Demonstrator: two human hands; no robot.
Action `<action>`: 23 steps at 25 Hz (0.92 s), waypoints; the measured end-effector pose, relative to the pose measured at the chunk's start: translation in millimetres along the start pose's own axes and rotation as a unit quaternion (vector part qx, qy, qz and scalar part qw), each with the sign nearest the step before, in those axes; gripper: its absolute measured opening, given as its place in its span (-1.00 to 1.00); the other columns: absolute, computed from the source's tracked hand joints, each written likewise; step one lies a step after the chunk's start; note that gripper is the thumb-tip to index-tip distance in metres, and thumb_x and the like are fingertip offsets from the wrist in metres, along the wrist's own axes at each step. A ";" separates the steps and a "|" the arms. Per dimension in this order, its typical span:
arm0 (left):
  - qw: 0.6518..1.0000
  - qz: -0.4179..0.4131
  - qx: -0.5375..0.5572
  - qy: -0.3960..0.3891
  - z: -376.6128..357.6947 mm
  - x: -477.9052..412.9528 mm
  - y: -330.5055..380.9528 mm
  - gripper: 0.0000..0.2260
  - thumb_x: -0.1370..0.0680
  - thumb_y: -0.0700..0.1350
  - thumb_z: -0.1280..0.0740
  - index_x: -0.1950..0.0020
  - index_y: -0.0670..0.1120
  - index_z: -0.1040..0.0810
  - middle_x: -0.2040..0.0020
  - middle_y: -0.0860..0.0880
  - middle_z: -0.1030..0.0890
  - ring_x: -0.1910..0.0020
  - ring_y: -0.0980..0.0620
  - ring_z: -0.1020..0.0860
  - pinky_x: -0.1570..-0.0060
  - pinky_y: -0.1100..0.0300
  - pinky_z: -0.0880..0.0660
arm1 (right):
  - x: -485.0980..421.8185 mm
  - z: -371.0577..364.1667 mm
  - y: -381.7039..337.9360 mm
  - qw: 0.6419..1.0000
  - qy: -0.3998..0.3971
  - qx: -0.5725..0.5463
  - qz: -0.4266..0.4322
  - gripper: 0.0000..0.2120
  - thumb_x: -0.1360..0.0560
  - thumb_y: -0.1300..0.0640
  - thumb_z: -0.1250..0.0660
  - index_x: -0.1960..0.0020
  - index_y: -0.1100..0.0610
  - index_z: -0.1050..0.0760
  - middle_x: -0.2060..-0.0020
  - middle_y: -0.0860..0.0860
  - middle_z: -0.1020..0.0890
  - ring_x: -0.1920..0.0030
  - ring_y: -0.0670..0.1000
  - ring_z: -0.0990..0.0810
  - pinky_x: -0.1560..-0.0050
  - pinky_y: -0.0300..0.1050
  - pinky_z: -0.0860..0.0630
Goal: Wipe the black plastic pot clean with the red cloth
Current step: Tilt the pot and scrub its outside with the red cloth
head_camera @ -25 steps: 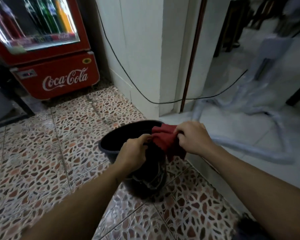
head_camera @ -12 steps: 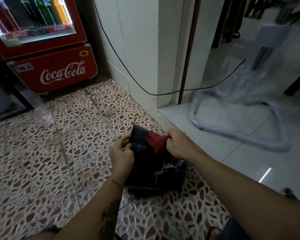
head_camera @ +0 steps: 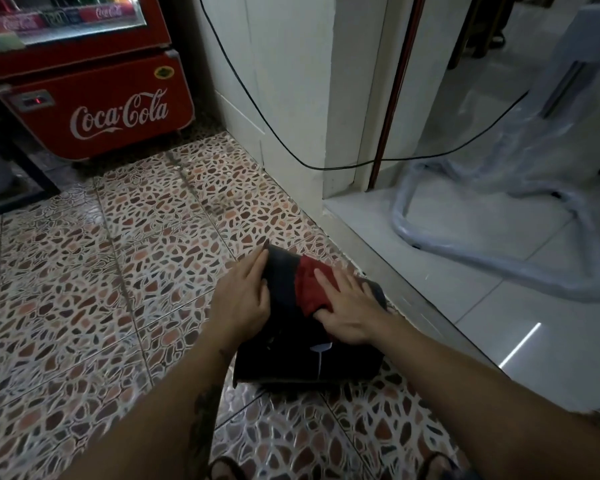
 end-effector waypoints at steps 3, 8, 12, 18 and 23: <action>0.999 -0.021 -0.016 0.020 -7.2 9.4 -2.6 -0.47 -0.57 -0.07 -0.07 -0.55 -0.13 -0.27 -0.58 -0.06 -0.25 -0.54 -0.06 -0.22 -0.46 -0.07 -0.22 | -25.0 3.2 -4.5 0.995 0.009 -0.083 -0.054 -0.18 -0.55 -0.34 -0.06 -0.67 -0.05 0.15 -0.67 0.11 0.14 -0.64 0.11 0.21 -0.56 0.29 0.27; 0.999 0.001 0.036 0.011 -9.1 -3.1 -10.4 -0.50 -0.57 -0.10 -0.09 -0.53 -0.10 -0.32 -0.54 -0.04 -0.33 -0.47 -0.03 -0.34 -0.40 -0.04 -0.31 | -12.7 -6.2 -49.1 0.983 0.155 -0.073 0.065 -0.19 -0.46 -0.24 -0.06 -0.66 -0.15 0.11 -0.68 0.04 0.07 -0.64 0.09 0.16 -0.56 0.26 0.32; 0.987 0.055 0.149 0.015 -10.0 -17.4 -10.2 -0.54 -0.60 -0.14 -0.08 -0.51 -0.06 -0.37 -0.51 -0.04 -0.38 -0.46 -0.04 -0.35 -0.45 -0.01 -0.25 | 28.8 -28.9 -7.5 0.975 0.210 -0.043 0.052 -0.14 -0.44 -0.20 -0.11 -0.65 -0.19 0.20 -0.67 0.02 0.11 -0.64 0.07 0.20 -0.57 0.22 0.31; 0.942 0.199 0.264 0.058 -14.9 -0.1 9.8 -0.58 -0.63 -0.22 -0.10 -0.50 -0.11 -0.37 -0.50 -0.05 -0.37 -0.48 0.00 -0.29 -0.50 0.01 -0.17 | 16.4 -7.8 50.9 0.977 0.155 -0.075 -0.125 -0.31 -0.61 -0.22 -0.07 -0.67 -0.10 0.07 -0.68 0.04 0.03 -0.64 0.07 0.13 -0.56 0.30 0.23; 0.927 0.262 0.254 0.085 -11.6 14.8 -0.2 -0.55 -0.61 -0.26 -0.10 -0.52 -0.16 -0.34 -0.52 -0.10 -0.34 -0.50 -0.04 -0.26 -0.50 0.04 -0.14 | 7.6 -5.7 -12.8 0.982 0.094 -0.167 -0.005 -0.13 -0.45 -0.46 0.05 -0.66 -0.06 -0.08 -0.67 0.00 0.02 -0.64 0.02 0.15 -0.54 0.15 0.36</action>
Point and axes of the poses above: each hand's wrist, its own x-axis away from the middle knuckle, its own z-axis out of the back of the hand, y = z × x, the point moved 8 cm from there along -x, towards the middle knuckle
